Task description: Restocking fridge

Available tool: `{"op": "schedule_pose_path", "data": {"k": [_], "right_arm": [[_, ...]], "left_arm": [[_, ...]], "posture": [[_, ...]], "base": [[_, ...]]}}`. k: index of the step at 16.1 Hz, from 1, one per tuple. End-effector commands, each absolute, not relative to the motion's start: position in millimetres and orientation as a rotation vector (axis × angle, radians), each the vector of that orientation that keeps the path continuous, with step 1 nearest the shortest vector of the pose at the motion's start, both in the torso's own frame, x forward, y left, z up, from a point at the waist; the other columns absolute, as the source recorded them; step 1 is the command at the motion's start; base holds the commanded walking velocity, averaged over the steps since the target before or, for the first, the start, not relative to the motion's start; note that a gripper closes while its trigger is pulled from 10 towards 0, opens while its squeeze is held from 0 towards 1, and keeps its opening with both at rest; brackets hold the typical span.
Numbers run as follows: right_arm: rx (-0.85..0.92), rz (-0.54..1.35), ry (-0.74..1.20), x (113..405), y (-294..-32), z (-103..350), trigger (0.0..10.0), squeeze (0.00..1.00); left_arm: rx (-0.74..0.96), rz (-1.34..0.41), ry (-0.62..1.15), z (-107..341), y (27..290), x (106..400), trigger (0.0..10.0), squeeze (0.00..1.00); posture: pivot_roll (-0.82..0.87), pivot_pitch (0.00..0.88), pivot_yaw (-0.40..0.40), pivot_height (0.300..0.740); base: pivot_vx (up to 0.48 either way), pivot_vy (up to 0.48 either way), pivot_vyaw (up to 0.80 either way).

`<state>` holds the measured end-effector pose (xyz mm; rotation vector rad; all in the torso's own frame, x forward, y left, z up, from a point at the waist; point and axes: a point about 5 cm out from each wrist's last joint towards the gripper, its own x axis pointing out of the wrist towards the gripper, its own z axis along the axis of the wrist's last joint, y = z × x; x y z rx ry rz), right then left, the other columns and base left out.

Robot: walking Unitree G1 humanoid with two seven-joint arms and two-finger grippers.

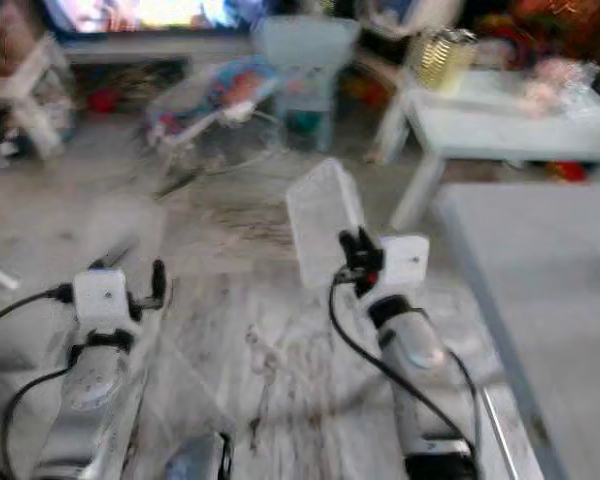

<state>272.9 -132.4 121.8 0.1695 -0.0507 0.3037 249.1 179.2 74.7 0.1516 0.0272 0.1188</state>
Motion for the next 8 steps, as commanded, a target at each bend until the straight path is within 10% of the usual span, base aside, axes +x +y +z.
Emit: {"op": "schedule_pose_path", "data": {"k": [1, 8], "right_arm": [[0.154, 0.302, -0.067, 272, -135, 124, 10.0, 0.0], [0.056, 0.214, -0.07, 259, -157, 118, 10.0, 0.0]], "left_arm": [[0.158, 0.1, 0.029, 74, 176, 249, 10.0, 0.0], [0.14, 0.035, 0.09, 65, 179, 237, 10.0, 0.0]], "posture": [[0.11, 0.073, -0.03, 0.74], [0.09, 0.068, 0.001, 0.74]], "base": [[0.0, 0.0, 0.8], [0.0, 0.0, 0.8]]}}
